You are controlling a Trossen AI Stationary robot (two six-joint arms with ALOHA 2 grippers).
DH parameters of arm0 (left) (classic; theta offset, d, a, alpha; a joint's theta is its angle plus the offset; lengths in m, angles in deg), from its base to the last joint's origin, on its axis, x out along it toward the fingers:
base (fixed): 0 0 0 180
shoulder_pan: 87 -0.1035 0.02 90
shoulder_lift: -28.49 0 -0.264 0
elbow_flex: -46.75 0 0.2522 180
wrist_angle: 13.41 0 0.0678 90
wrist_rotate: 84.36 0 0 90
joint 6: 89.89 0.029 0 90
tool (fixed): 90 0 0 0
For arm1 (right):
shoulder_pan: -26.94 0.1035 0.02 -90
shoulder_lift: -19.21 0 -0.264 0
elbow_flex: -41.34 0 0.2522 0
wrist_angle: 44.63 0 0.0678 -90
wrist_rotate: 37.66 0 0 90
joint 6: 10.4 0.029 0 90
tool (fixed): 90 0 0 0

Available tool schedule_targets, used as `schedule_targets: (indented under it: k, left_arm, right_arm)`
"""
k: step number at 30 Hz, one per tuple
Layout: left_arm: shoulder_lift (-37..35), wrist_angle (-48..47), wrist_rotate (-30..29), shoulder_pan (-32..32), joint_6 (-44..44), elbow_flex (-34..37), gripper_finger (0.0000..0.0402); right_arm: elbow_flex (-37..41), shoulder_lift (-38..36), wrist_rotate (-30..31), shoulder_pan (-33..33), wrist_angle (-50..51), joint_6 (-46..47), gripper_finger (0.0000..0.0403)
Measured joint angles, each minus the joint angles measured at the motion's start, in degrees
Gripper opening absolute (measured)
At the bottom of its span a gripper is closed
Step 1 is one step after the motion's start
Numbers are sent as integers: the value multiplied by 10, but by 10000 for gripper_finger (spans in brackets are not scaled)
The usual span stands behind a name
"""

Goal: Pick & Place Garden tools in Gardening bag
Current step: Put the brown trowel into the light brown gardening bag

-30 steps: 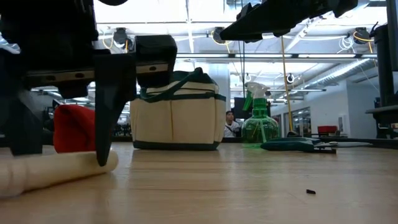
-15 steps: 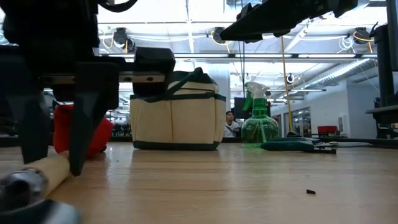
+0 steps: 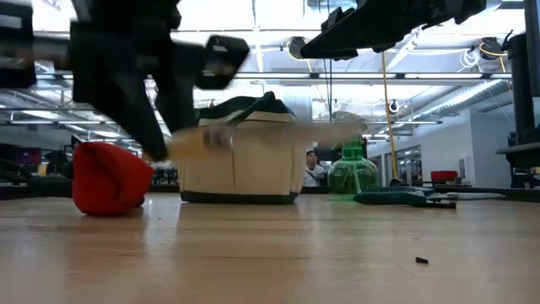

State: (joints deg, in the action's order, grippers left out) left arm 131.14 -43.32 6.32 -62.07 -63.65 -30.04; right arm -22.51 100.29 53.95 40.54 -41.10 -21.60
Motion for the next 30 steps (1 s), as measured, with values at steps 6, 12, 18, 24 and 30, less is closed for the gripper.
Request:
schedule_targets:
  k: [6, 12, 18, 24, 30]
  left_arm:
    - [-94, -29, -77, -18, -45, 0, 67]
    - [-188, -116, -170, -48, -38, -1, 66]
    - [-222, -146, -253, -106, 5, -1, 66]
    - [-208, -135, -260, -192, 69, -2, 66]
    - [-206, -163, -264, -259, 85, -2, 66]
  right_arm:
    - [0, 0, 2, 0, 13, 0, 151]
    - [0, 0, 3, -1, 38, -2, 151]
    - [0, 0, 15, -2, 67, -1, 151]
    - [0, 0, 16, -1, 66, 0, 151]
    - [0, 0, 16, -1, 67, 0, 151]
